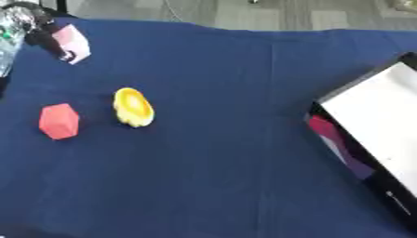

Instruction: Pick up the objects with one hand, pass them to the other hand, and then place them into the box on the other side of the table.

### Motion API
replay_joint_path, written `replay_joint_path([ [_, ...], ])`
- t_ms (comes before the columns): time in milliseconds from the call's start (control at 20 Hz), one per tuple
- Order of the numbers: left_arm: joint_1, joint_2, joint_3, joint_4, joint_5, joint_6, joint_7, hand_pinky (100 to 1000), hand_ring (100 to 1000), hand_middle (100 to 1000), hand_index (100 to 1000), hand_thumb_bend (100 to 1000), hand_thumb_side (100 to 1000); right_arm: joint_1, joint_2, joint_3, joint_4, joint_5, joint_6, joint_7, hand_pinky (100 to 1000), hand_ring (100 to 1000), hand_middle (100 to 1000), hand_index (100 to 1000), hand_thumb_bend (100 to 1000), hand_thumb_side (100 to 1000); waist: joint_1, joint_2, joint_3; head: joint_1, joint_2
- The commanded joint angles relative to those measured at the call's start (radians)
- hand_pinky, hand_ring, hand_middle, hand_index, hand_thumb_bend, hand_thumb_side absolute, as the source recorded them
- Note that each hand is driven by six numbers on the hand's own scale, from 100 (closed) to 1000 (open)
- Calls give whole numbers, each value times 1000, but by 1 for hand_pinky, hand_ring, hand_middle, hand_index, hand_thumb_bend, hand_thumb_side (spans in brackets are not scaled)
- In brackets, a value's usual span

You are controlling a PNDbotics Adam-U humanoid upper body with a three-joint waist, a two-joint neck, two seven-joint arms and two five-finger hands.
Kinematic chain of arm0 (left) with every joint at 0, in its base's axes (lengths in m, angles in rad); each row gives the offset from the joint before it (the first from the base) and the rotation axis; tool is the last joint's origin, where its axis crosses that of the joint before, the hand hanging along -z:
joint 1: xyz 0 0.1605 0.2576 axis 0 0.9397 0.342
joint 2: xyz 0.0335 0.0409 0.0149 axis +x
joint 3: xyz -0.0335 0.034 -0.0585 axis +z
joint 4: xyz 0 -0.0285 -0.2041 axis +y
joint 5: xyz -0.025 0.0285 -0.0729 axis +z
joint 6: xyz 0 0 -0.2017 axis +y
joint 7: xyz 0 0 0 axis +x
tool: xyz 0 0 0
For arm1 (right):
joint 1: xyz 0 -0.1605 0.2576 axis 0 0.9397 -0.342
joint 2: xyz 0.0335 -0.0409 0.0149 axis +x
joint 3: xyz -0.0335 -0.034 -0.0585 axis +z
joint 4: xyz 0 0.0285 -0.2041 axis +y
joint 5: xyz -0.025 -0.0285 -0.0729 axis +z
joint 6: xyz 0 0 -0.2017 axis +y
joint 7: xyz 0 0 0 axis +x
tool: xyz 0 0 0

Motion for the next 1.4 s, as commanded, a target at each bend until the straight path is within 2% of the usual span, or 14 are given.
replay_joint_path([
  [50, 7, 43, -11, -75, 45, 16, 23, 768, 766, 657, 549, 162, 100, -7, -45, -5, -27, -18, -9, -2, 1000, 1000, 1000, 1000, 100, 501, -9, -38, -3, -11, -8],
  [400, 70, 28, -41, -218, 179, 57, 126, 749, 753, 631, 548, 100, 100, -28, -84, 8, -39, -48, -19, -2, 1000, 1000, 1000, 1000, 100, 466, -6, -51, -9, -20, 4],
  [800, 121, -36, -79, -356, 308, 101, 277, 740, 750, 610, 552, 100, 100, -126, -181, 67, -62, -100, -32, 26, 1000, 1000, 1000, 1000, 100, 392, -6, -64, -8, -41, 16],
  [1050, 133, -83, -109, -411, 312, 109, 328, 735, 748, 606, 557, 100, 100, -205, -232, 110, -57, -116, -32, 49, 1000, 1000, 1000, 1000, 100, 364, -6, -68, -6, -58, 28],
  [1200, 145, -135, -117, -434, 299, 110, 372, 732, 747, 602, 557, 100, 100, -257, -264, 139, -50, -118, -33, 62, 1000, 1000, 1000, 1000, 100, 357, -8, -72, -4, -67, 36],
  [1250, 149, -153, -120, -439, 293, 108, 384, 731, 747, 600, 556, 100, 100, -275, -273, 150, -46, -116, -31, 67, 1000, 1000, 1000, 1000, 100, 347, -8, -73, -4, -70, 38],
  [1300, 153, -169, -123, -443, 288, 105, 394, 729, 746, 599, 557, 100, 100, -293, -279, 161, -41, -113, -29, 73, 1000, 1000, 1000, 1000, 100, 293, -9, -74, -3, -71, 41],
  [1350, 157, -185, -125, -446, 285, 101, 404, 728, 746, 598, 557, 100, 100, -311, -286, 172, -35, -108, -25, 81, 1000, 1000, 1000, 1000, 100, 327, -9, -75, -3, -73, 43],
  [1400, 161, -200, -127, -450, 280, 96, 414, 727, 746, 596, 557, 100, 100, -329, -290, 184, -27, -103, -21, 88, 1000, 1000, 1000, 1000, 100, 323, -9, -77, -3, -75, 45],
])
